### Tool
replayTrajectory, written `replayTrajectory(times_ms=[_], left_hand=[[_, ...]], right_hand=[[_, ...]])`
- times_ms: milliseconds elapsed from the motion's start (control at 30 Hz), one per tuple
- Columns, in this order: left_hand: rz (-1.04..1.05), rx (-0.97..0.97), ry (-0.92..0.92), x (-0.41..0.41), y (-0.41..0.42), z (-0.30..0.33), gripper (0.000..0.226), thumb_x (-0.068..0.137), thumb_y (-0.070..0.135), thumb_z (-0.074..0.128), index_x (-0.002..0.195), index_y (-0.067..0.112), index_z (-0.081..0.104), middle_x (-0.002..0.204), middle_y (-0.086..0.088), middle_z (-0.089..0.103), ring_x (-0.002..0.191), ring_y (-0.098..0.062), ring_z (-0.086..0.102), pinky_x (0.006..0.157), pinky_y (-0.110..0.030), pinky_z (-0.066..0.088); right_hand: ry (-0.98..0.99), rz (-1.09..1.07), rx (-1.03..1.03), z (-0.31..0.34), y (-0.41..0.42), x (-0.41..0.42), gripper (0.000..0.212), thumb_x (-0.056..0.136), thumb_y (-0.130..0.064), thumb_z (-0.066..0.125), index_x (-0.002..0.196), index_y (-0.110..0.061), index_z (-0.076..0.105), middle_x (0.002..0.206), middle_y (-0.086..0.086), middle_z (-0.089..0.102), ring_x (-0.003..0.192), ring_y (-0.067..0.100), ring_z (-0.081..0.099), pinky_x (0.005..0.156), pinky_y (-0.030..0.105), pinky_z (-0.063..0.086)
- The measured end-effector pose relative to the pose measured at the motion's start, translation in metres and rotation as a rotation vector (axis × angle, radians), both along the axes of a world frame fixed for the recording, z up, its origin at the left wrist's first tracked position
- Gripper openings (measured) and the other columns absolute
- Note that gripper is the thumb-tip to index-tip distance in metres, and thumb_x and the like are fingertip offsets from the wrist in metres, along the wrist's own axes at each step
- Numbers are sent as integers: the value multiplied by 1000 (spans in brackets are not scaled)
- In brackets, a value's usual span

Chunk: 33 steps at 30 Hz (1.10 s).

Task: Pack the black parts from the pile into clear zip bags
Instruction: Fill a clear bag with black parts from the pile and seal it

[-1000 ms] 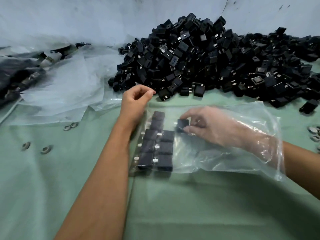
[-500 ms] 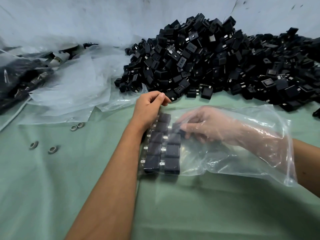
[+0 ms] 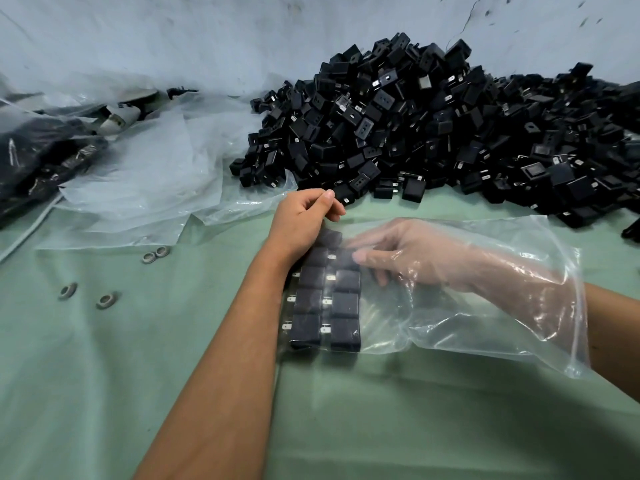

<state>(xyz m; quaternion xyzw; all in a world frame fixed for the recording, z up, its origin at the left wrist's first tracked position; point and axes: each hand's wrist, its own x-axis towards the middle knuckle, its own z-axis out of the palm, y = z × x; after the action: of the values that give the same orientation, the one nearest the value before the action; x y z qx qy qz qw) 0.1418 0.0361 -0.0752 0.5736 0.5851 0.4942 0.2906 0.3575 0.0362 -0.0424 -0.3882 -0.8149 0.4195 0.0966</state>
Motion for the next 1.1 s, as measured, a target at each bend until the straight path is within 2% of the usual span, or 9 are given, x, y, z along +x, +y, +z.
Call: replayTrajectory(times_ms=[133,267,467,567,700,733,867,1000,1100], left_hand=[[-14,-13,30,-1,-1,0,36,105,24,55,79,12,78,77,3,75,77,-8,68,78,-28,51],[4,-38,129,0,-2,-1,28,98,30,65,77,16,76,80,-11,74,77,-22,67,79,-38,53],[24,-61,211,2,-6,2,22,93,32,72,75,18,74,67,3,64,60,-4,52,63,-22,42],[45,-70,283,2,-6,8,23,94,35,71,76,21,73,66,8,63,63,-6,54,65,-26,44],[82,-17,462,16,-4,25,21,94,38,69,77,27,70,69,10,65,67,-7,60,63,-27,43],[87,-9,506,23,-2,30,20,93,39,68,75,30,68,69,13,64,69,-5,60,62,-26,42],[211,-45,661,46,17,46,4,89,35,70,89,31,68,99,6,62,96,-17,59,81,-37,53],[291,-253,779,45,37,47,37,87,23,68,124,20,60,126,-12,51,116,-36,52,97,-44,47],[226,-293,820,43,43,41,34,87,11,65,121,17,62,125,-11,50,110,-36,58,89,-41,50]], right_hand=[[75,50,-56,3,-3,7,22,92,-60,59,92,-49,78,89,1,78,71,30,70,72,49,61],[78,126,-186,-5,2,33,50,91,-51,59,140,-40,55,101,2,77,82,19,75,66,25,59],[329,197,-483,-13,-2,110,59,98,-33,66,148,-8,47,140,25,59,129,44,58,107,53,50],[286,152,-504,2,-10,154,51,92,-42,76,134,-15,66,135,18,66,126,35,64,102,40,56],[212,-328,-410,19,-6,193,9,92,-1,67,89,-1,75,86,25,72,60,23,72,47,23,55],[167,-468,-279,21,-1,197,21,96,8,55,85,0,72,78,22,69,50,17,64,38,21,47],[276,-795,107,41,25,180,32,92,9,43,84,-6,69,71,9,70,41,8,49,35,19,34],[232,-684,203,60,40,128,30,89,5,48,83,-12,72,68,5,74,45,9,56,37,21,36],[106,-525,208,58,44,86,27,88,2,52,85,-14,73,74,6,76,52,12,63,40,24,40]])
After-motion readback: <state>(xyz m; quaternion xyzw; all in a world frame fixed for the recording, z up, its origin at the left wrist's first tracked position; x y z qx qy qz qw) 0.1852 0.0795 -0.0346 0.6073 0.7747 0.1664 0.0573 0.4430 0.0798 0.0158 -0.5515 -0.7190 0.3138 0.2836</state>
